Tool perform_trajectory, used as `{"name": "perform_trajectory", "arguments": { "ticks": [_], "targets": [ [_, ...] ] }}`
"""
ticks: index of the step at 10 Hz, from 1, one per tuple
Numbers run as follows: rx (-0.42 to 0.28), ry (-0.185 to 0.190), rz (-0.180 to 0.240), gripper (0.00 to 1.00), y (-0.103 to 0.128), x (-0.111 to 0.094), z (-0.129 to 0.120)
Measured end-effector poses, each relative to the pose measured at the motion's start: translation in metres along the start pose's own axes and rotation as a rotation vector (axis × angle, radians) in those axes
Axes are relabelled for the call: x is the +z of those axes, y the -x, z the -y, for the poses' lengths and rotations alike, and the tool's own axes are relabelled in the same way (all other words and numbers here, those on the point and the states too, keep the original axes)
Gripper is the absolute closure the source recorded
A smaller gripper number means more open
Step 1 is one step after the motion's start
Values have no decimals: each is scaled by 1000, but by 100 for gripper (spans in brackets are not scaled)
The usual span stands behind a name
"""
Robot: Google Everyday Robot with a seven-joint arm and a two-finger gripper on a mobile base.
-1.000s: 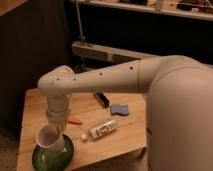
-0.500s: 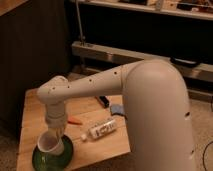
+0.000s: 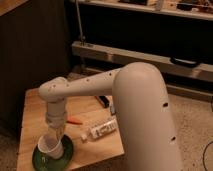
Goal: Place the ceramic cup in the ceramic bowl
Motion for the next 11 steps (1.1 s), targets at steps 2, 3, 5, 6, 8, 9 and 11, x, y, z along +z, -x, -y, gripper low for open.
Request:
{"name": "perform_trajectory", "arguments": {
  "ticks": [2,3,5,6,8,9,11],
  "targets": [
    [4,5,23,25,4,12,5],
    [7,-2,33,21,4,11,6],
    [16,-11,76,20,4,5,8],
    [24,-23,102,20,3,-4,9],
    [20,-52,161,20,2,-30,1],
    [23,-69,213,20,0,-50,-4],
    [43,-76,296,20,-6,-74,-4]
  ]
}}
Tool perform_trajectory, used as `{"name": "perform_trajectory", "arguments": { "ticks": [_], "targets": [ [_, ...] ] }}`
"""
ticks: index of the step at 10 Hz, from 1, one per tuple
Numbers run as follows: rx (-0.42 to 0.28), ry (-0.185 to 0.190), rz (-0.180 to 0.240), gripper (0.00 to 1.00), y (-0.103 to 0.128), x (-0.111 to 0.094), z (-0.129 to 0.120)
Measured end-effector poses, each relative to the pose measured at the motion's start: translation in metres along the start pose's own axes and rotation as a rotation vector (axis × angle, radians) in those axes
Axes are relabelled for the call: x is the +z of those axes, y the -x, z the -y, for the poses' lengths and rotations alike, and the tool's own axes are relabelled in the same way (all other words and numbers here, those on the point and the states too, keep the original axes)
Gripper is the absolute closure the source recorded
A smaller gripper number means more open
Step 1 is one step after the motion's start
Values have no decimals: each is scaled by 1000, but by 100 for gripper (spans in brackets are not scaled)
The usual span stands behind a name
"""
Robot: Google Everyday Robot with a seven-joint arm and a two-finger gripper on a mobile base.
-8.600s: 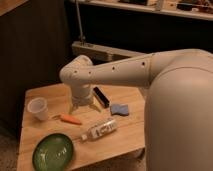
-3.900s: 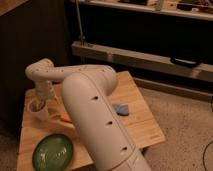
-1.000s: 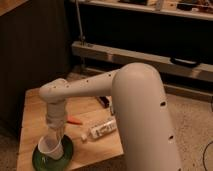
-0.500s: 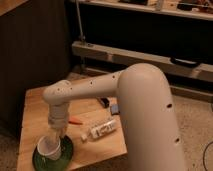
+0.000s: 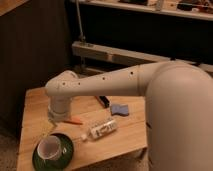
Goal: Place the ceramic cup in the ceramic bowl
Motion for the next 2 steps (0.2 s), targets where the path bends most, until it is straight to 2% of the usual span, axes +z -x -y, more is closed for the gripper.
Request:
{"name": "perform_trajectory", "arguments": {
  "ticks": [2],
  "targets": [
    [-3,2,7,20,2,-1,-3]
  ]
}}
